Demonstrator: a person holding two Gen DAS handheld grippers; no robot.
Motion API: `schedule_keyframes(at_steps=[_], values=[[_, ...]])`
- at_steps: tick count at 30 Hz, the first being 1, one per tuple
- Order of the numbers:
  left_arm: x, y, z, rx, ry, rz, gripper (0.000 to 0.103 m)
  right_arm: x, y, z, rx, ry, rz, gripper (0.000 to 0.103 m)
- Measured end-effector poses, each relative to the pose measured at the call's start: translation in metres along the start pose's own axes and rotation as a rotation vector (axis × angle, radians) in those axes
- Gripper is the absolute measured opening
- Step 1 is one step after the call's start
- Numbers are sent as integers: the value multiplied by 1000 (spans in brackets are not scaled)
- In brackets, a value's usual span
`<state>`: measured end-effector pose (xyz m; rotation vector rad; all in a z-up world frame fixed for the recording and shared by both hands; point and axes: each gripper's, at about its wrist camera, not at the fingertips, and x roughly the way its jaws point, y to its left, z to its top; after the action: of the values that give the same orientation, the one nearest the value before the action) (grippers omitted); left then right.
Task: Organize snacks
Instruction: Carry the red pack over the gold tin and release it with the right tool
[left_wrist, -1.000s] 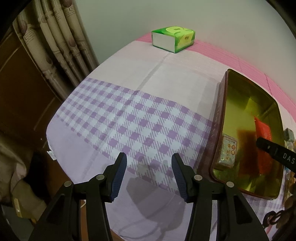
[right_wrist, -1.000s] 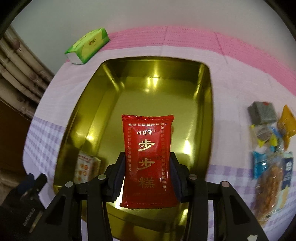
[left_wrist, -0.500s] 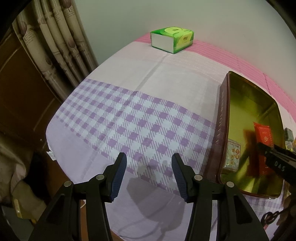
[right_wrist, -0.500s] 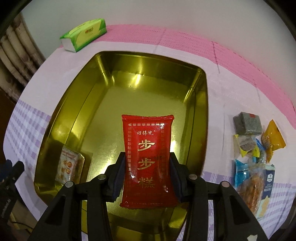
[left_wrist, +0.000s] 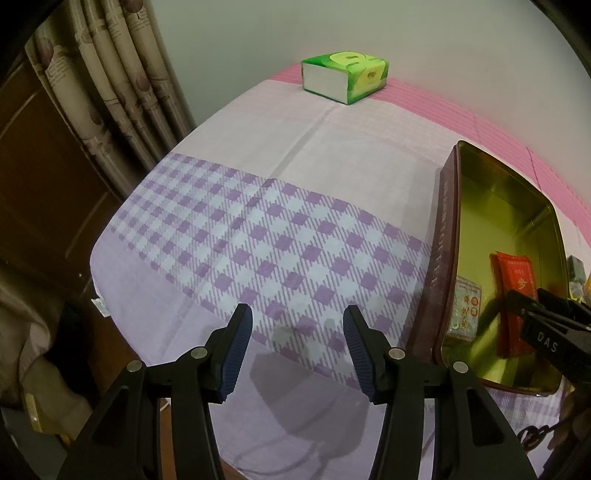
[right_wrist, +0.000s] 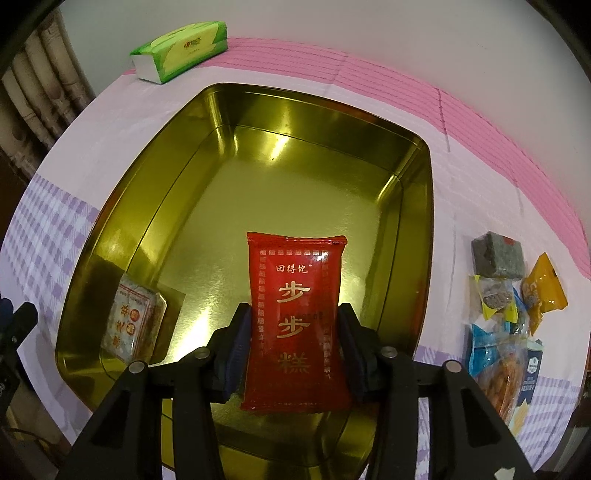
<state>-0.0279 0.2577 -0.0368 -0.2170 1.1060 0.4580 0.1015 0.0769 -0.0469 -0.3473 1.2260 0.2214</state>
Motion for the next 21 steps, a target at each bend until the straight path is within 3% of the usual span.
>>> schedule_keyframes(at_steps=[21], values=[[0, -1, 0, 2, 0, 2, 56, -24, -4, -8, -3, -52, 53, 54]])
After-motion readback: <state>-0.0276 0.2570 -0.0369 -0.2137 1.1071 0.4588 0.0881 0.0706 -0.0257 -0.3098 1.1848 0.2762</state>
